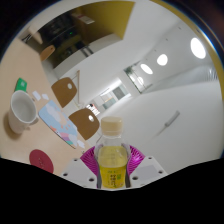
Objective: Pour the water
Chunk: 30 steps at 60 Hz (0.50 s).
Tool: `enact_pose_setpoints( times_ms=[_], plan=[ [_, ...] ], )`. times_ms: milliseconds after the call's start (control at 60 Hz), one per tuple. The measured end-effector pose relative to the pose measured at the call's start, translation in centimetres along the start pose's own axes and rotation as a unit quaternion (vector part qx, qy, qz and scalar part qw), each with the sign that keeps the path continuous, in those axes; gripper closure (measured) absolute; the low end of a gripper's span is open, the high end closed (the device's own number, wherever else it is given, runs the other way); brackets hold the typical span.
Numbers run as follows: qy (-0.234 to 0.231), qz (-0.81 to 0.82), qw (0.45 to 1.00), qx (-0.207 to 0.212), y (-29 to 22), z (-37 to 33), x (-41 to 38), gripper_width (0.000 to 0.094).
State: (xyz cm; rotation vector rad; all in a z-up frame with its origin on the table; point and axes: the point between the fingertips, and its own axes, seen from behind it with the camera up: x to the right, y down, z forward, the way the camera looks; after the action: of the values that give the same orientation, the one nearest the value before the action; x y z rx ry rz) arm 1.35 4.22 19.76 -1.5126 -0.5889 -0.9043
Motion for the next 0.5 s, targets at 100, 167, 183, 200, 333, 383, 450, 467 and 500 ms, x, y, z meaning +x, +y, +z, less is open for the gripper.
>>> enact_pose_setpoints(
  times_ms=[100,167,183,200,333,383,450,467,500],
  plan=[
    [0.007,-0.22,0.975,0.031,-5.4,-0.4,-1.6,0.0605],
    [0.015,-0.361,0.931,0.058,-8.2,-0.5,-4.3,0.0607],
    [0.016,-0.386,0.92,0.062,-8.6,-0.5,-4.9,0.0605],
    [0.011,-0.412,0.909,0.065,-8.3,-0.9,-4.4,0.0606],
    [0.017,-0.568,0.818,0.086,-9.7,-1.3,-8.3,0.0605],
    [0.012,-0.597,0.797,0.088,-8.6,-3.7,-6.1,0.0606],
    [0.013,-0.613,0.785,0.088,-8.3,-4.4,-5.9,0.0604],
    [0.009,-0.613,0.785,0.086,-8.3,-4.4,-6.1,0.0605],
    [0.009,-0.605,0.791,0.085,-8.3,-4.7,-5.7,0.0606]
  ],
)
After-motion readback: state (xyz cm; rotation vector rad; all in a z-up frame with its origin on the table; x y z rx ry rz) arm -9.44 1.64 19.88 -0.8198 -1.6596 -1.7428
